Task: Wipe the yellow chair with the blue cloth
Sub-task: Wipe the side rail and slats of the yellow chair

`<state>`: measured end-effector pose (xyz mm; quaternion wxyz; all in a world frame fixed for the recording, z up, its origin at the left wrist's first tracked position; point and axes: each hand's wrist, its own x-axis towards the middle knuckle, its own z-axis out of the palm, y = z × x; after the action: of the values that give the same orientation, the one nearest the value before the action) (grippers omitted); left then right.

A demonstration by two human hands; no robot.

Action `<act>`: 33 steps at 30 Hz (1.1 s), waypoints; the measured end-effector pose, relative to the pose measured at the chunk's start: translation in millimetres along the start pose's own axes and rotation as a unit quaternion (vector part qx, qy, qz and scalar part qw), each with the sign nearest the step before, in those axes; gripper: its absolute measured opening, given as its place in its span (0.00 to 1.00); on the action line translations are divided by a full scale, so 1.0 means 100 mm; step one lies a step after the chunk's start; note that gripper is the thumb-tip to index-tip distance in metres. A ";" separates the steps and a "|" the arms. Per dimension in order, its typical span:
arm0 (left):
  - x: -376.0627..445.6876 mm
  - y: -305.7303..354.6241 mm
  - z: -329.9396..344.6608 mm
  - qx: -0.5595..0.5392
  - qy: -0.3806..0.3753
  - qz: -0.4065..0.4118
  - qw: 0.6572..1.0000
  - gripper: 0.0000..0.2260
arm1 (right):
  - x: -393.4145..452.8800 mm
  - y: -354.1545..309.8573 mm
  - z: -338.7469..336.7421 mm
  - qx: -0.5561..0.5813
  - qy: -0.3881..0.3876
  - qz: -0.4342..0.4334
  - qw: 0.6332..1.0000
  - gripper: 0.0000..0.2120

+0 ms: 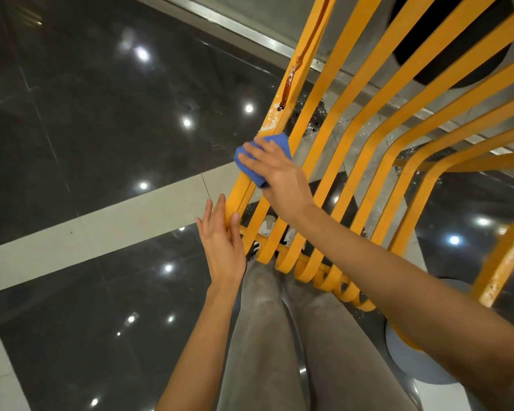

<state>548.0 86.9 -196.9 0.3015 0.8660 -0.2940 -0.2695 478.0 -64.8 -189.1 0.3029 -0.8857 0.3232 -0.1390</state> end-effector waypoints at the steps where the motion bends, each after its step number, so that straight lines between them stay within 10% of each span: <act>1: -0.02 -0.02 -0.01 -0.001 -0.007 0.001 1.000 0.21 | -0.12 -0.03 0.03 0.000 -0.019 -0.023 1.000 0.34; 33: -0.04 -0.11 -0.06 -0.055 -0.036 0.008 0.998 0.24 | 0.17 0.13 -0.24 0.002 0.015 0.081 0.997 0.25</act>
<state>552.8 99.4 -199.0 0.3404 0.8352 -0.2966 -0.3140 474.2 -94.5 -177.4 0.3105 -0.8535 0.3984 -0.1279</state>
